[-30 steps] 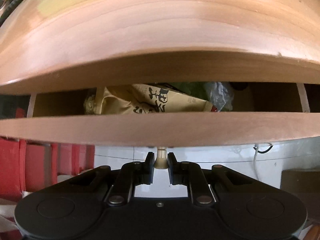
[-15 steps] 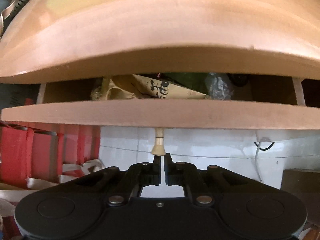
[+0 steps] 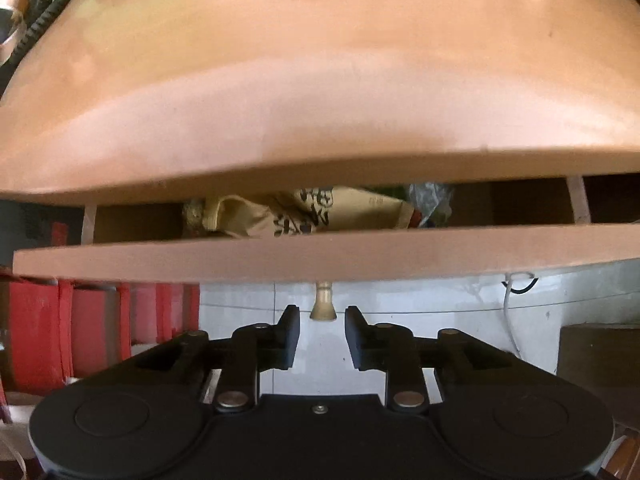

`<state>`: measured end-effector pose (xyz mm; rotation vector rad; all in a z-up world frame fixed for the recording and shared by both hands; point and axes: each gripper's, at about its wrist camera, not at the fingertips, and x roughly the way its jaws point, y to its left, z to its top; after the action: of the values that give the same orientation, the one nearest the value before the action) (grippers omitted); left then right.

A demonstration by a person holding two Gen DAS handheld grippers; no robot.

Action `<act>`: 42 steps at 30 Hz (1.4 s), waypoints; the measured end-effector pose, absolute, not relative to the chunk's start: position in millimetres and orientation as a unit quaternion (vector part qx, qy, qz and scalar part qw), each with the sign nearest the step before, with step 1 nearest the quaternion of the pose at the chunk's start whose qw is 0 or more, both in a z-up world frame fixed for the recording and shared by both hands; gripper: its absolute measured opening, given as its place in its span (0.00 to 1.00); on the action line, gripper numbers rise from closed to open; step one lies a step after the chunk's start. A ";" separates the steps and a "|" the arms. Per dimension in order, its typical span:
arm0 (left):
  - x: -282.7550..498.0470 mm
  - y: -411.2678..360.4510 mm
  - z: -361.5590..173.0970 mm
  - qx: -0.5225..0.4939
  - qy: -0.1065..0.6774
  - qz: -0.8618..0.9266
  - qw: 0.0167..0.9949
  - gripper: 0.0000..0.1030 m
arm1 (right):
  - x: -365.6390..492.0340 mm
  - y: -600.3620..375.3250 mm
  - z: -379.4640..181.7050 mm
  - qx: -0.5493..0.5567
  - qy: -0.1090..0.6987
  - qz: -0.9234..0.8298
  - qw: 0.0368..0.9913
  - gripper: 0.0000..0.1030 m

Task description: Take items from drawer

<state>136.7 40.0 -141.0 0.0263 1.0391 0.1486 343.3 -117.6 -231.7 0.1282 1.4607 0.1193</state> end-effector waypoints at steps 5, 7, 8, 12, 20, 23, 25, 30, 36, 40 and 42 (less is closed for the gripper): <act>137.5 38.8 -140.2 0.012 0.495 0.069 0.866 0.95 | 350.5 -113.6 -238.0 0.057 0.674 0.051 0.735 0.24; 138.3 38.9 -140.3 0.011 0.495 0.069 0.866 0.95 | 350.4 -113.6 -241.9 0.060 0.679 0.052 0.730 0.24; 139.0 39.2 -140.7 0.011 0.496 0.070 0.866 0.95 | 351.3 -113.1 -243.6 0.061 0.682 0.050 0.727 0.24; 139.9 40.1 -141.4 0.009 0.497 0.070 0.865 0.95 | 353.9 -109.9 -252.6 0.056 0.688 0.048 0.722 0.24; 140.5 43.4 -144.9 0.001 0.503 0.066 0.862 0.95 | 354.0 -110.1 -266.8 0.058 0.691 0.044 0.719 0.20; 140.9 44.4 -147.5 0.001 0.505 0.066 0.860 0.95 | 352.4 -110.0 -270.4 0.054 0.689 0.037 0.722 0.14; 140.7 44.9 -148.9 0.001 0.507 0.066 0.859 0.95 | 351.3 -110.9 -272.3 0.053 0.687 0.034 0.724 0.13; 141.1 47.1 -151.3 0.000 0.510 0.070 0.857 0.95 | 348.6 -108.5 -268.0 0.037 0.683 0.039 0.728 0.13; 140.2 46.6 -150.7 0.000 0.509 0.068 0.858 0.95 | 347.3 -111.5 -260.0 0.038 0.685 0.047 0.726 0.13; 139.1 47.0 -149.1 -0.001 0.507 0.066 0.859 0.95 | 351.1 -113.0 -254.2 0.041 0.698 0.040 0.714 0.13; 139.8 47.9 -149.2 -0.002 0.507 0.067 0.859 0.95 | 352.6 -112.6 -248.9 0.039 0.701 0.037 0.711 0.13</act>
<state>139.8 47.9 -149.2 -0.0040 1.0652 0.1413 352.6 -112.6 -248.9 0.0859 1.5544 0.0825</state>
